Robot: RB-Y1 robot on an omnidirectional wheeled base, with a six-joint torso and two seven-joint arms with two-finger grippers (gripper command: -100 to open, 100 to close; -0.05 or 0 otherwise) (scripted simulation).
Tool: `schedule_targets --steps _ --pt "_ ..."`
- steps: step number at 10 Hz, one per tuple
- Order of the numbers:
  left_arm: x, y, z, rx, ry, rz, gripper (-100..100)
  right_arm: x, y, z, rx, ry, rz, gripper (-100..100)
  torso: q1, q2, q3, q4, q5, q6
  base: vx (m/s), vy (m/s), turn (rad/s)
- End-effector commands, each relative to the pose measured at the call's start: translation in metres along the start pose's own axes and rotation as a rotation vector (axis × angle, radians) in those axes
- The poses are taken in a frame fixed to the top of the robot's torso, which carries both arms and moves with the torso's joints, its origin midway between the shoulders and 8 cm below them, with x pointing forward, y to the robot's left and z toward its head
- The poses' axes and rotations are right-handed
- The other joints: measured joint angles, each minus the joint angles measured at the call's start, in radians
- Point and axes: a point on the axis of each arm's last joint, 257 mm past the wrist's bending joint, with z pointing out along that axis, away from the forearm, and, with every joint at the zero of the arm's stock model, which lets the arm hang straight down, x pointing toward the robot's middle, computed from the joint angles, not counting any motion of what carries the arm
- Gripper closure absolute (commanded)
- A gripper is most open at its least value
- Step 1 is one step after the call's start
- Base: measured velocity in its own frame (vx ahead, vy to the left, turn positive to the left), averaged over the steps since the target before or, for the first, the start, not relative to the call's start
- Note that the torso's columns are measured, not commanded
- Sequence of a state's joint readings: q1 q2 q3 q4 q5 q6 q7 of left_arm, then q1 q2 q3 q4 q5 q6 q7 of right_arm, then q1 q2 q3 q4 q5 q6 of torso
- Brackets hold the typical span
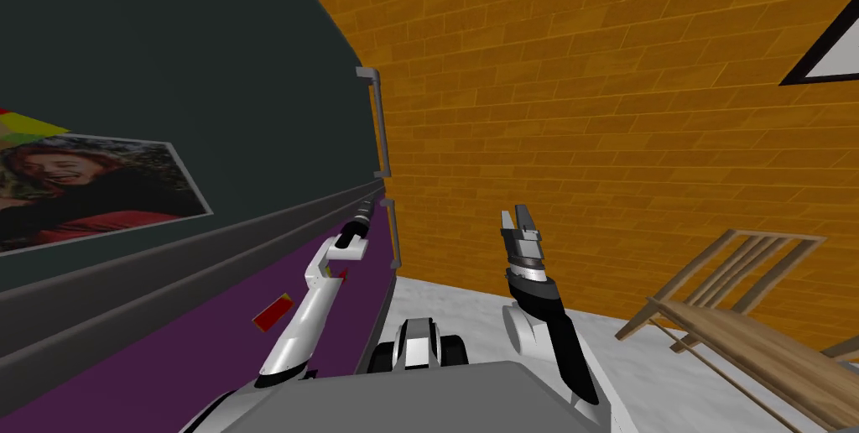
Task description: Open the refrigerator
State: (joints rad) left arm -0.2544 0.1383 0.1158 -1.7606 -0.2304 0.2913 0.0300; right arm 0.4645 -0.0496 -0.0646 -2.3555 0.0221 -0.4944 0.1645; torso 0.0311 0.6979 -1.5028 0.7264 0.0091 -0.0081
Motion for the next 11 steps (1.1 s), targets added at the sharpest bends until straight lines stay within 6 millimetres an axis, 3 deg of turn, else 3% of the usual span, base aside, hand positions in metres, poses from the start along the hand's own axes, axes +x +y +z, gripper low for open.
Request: schedule_targets --steps 1,6,11 --pt "-0.012 0.014 0.012 -0.062 -0.027 0.003 -100 0.000 0.000 0.000 0.000 0.000 0.000 0 -0.001 0.003 0.002 0.000 0.000 -0.001 0.028 0.030 -0.061" --pt "0.002 0.025 0.026 -0.146 -0.027 -0.033 -100 0.000 0.000 0.000 0.000 0.000 0.000 0 -0.006 0.009 0.007 0.001 -0.001 0.002 0.043 0.022 -0.068" --pt "0.041 0.032 0.030 -0.219 0.000 -0.117 -100 0.000 0.000 0.000 0.000 0.000 0.000 0 -0.024 0.032 0.022 0.008 -0.007 0.006 0.041 0.027 -0.043"
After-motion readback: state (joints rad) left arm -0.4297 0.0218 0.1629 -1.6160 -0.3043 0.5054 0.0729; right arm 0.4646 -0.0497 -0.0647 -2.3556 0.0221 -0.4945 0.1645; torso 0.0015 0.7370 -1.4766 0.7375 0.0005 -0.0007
